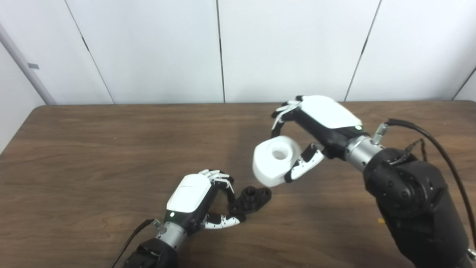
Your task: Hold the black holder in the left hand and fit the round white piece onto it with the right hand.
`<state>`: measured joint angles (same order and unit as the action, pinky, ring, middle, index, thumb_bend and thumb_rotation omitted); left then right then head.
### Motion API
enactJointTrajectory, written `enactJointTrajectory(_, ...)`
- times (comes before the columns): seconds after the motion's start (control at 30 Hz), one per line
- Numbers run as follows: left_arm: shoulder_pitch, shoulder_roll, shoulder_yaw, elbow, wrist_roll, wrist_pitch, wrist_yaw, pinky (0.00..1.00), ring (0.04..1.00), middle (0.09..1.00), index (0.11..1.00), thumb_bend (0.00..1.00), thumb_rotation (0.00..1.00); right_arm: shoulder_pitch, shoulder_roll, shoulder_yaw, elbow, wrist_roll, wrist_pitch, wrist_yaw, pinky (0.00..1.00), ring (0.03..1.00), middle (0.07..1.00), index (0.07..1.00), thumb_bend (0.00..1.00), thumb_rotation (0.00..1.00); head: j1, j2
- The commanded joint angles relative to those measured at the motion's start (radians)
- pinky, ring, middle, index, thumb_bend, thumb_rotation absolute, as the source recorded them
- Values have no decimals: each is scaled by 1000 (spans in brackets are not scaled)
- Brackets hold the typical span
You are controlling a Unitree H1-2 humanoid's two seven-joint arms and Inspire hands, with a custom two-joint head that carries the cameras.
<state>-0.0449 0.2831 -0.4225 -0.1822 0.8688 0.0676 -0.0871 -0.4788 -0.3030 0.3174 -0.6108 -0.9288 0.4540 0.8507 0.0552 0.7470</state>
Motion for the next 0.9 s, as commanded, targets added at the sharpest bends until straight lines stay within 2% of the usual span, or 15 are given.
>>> enactJointTrajectory(0.0,21,-3,-39,23,9,16,-86,887,843,770,487,520,47,-49,15,-5,-24,-14,-17,-14,1000,907,821,482,525,136,-3,7)
enactJointTrajectory(0.33,17,2,-39,11,5,24,-97,883,843,769,487,520,47,-65,80,-8,4,-26,3,8,1000,932,827,482,525,136,-15,31)
enactJointTrajectory(0.87,12,1,-40,-2,1,35,-108,884,839,764,487,520,47,-61,93,-18,48,-8,6,8,1000,921,813,483,524,135,-15,45)
